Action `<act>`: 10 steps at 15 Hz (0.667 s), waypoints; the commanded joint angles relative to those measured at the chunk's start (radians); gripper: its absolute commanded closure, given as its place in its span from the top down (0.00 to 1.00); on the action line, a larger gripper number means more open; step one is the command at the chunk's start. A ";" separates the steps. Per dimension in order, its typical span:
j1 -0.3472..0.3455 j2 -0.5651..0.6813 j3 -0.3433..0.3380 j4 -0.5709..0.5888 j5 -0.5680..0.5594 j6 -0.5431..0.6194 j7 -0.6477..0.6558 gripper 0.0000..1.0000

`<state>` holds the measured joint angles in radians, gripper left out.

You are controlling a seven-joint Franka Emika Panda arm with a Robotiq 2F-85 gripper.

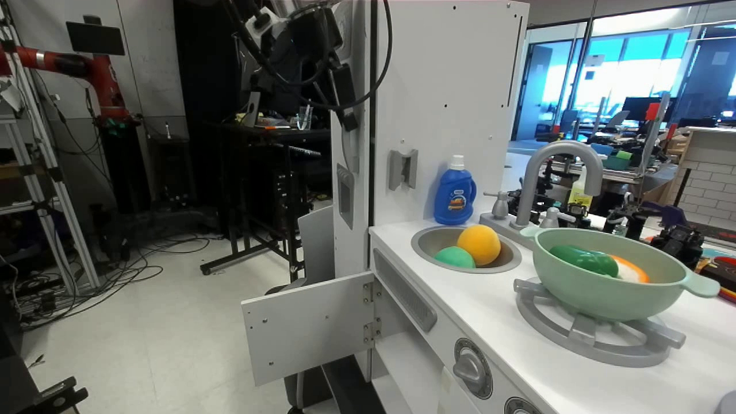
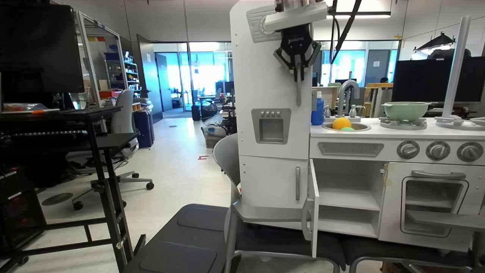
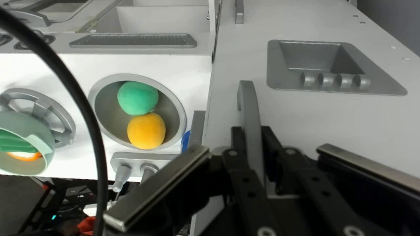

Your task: Open the cupboard and put the yellow and green objects inside.

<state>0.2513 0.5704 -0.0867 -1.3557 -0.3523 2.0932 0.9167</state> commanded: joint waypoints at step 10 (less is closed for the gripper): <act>0.141 0.050 0.046 0.085 -0.072 -0.202 0.249 0.04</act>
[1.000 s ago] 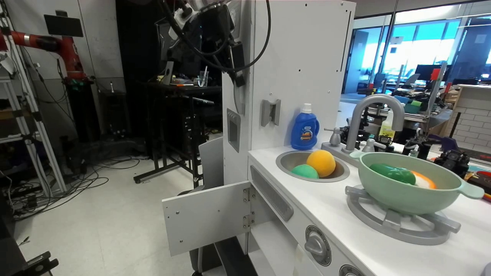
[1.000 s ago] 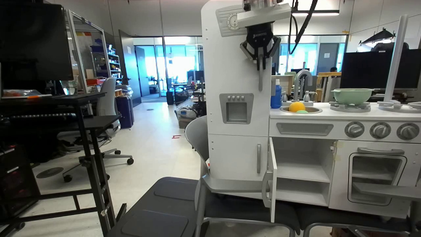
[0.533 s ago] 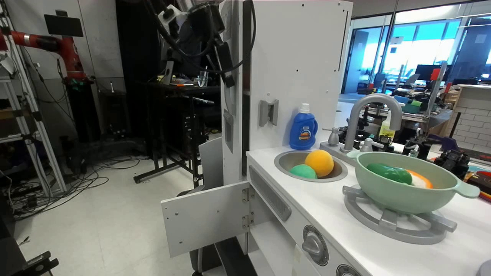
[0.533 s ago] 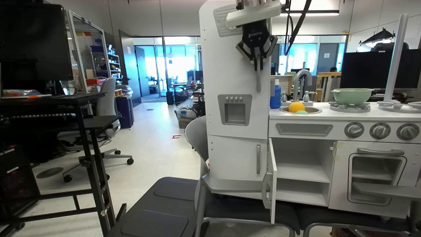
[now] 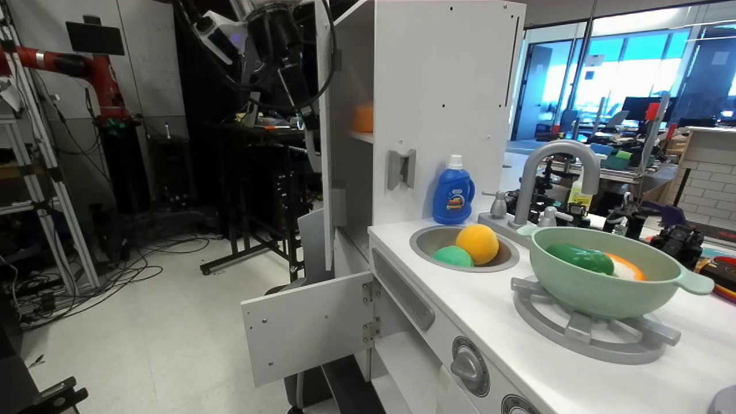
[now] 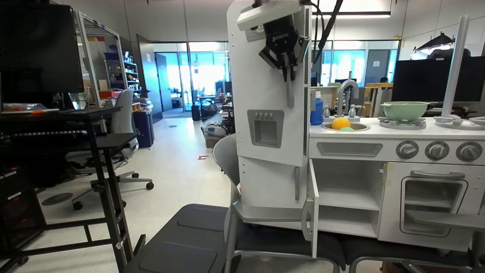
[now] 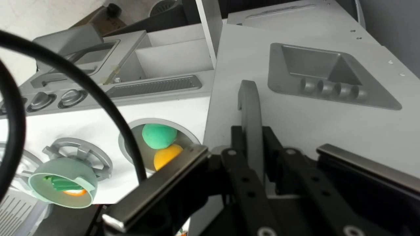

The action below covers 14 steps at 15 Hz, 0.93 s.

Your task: Open the cupboard and put the yellow and green objects inside.

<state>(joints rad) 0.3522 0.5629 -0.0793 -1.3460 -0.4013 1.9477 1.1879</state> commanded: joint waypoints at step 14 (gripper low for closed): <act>0.186 0.266 0.125 0.446 -0.006 -0.255 -0.438 1.00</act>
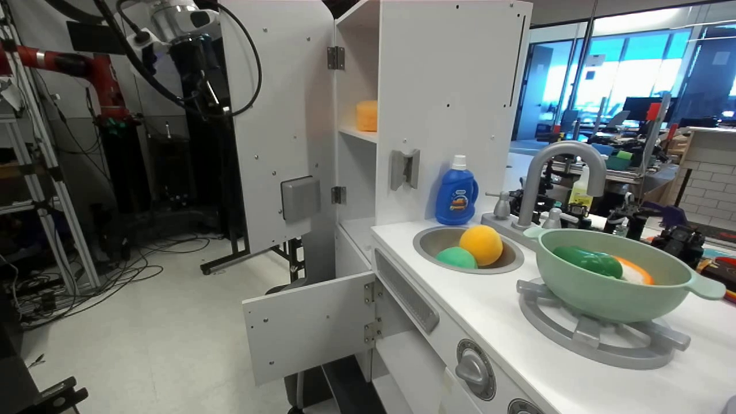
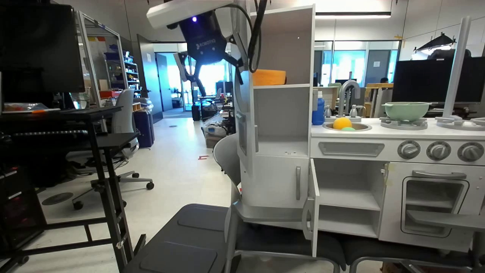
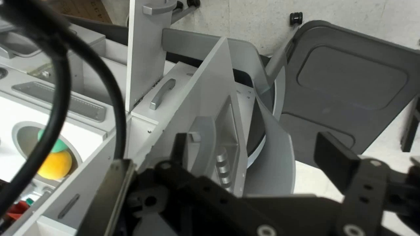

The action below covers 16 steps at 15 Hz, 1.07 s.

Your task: Open the cupboard and put the yellow and green objects inside.

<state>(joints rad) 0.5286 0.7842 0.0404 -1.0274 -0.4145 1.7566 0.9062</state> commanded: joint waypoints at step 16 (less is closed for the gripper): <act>0.095 -0.007 0.022 0.569 0.077 -0.394 -1.052 1.00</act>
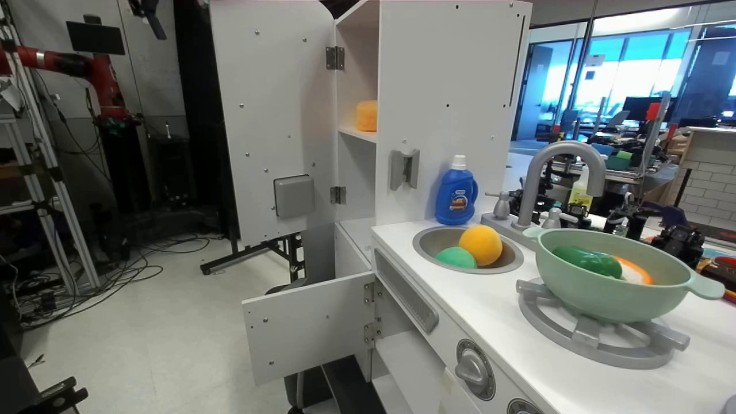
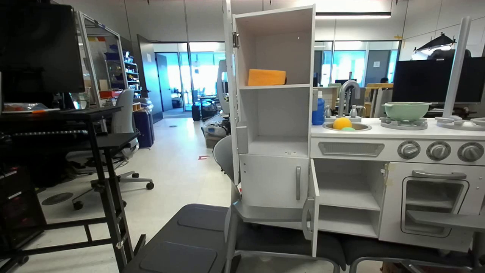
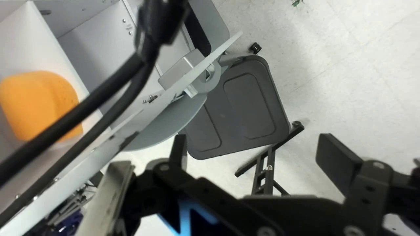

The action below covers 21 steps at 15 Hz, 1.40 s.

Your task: Open the cupboard and put the yellow and green objects inside.

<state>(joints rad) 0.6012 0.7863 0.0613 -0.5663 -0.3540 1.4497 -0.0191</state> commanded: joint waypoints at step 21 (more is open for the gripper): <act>-0.289 0.076 -0.183 0.137 -0.145 -0.468 -0.680 1.00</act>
<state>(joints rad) 0.3087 0.8364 -0.1018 -0.4651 -0.4521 1.0326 -0.6028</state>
